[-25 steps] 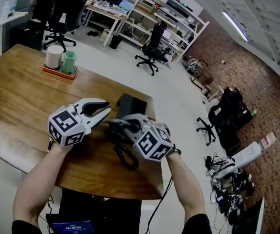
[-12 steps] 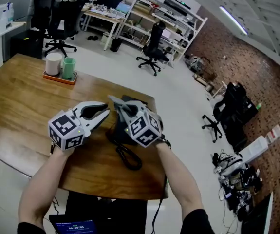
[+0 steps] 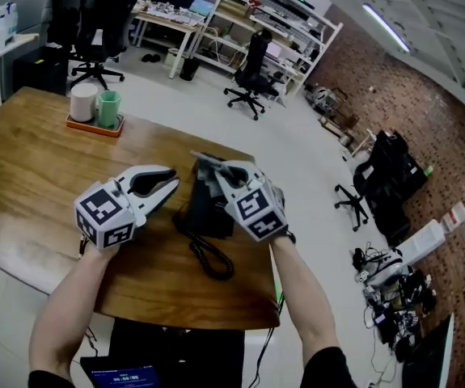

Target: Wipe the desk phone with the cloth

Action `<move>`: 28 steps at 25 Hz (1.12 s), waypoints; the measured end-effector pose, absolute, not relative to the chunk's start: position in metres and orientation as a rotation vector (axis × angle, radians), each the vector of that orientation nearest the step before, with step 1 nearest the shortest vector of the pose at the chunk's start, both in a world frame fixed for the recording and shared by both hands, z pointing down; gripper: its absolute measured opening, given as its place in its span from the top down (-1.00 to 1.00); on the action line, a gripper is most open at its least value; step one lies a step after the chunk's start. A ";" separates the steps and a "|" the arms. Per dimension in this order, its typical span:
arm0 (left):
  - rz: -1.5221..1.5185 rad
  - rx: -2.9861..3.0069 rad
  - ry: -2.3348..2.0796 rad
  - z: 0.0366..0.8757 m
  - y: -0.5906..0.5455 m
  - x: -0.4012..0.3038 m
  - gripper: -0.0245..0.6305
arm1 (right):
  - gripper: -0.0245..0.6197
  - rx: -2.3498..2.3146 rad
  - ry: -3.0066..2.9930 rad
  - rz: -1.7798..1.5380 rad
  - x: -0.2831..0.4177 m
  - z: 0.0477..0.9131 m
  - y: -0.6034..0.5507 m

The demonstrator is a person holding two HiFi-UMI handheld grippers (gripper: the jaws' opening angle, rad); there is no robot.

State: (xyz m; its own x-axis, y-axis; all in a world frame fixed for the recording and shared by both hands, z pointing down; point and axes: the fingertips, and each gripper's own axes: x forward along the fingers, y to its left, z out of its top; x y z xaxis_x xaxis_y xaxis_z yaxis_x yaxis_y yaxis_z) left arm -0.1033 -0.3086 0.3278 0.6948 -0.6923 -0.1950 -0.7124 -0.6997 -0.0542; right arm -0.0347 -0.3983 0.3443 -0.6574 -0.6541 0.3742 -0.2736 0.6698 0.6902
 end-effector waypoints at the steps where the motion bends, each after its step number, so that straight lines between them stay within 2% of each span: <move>1: 0.242 -2.775 1.155 0.329 -0.309 -0.104 0.80 | 0.84 0.809 -2.275 -0.772 -0.034 0.337 -0.420; 4: 0.241 -2.777 1.157 0.328 -0.306 -0.102 0.80 | 0.85 0.933 -2.251 -0.742 -0.038 0.334 -0.457; 8: 0.245 -2.773 1.158 0.327 -0.306 -0.102 0.80 | 0.85 0.878 -2.206 -0.771 -0.043 0.349 -0.453; 12: 0.235 -2.771 1.156 0.325 -0.305 -0.103 0.81 | 0.85 0.677 -2.153 -0.855 -0.041 0.370 -0.405; 19: 0.239 -2.772 1.157 0.326 -0.308 -0.102 0.81 | 0.84 0.057 -2.084 -0.870 -0.015 0.427 -0.268; 21: 0.228 -2.769 1.150 0.326 -0.306 -0.103 0.81 | 0.84 0.148 -2.138 -0.866 -0.017 0.409 -0.284; 25: 0.227 -2.769 1.147 0.328 -0.305 -0.105 0.80 | 0.84 0.729 -2.277 -0.827 -0.023 0.340 -0.395; 28: 0.243 -2.775 1.150 0.330 -0.305 -0.104 0.81 | 0.84 0.965 -2.248 -0.768 -0.021 0.328 -0.453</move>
State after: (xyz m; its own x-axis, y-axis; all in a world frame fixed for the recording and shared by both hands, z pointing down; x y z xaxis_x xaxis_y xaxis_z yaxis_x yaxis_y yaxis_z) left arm -0.1043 -0.3046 0.3302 0.6969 -0.6898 -0.1962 -0.7102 -0.7017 -0.0559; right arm -0.0211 -0.4530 0.3282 -0.5778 -0.7697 0.2714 -0.4428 0.5750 0.6879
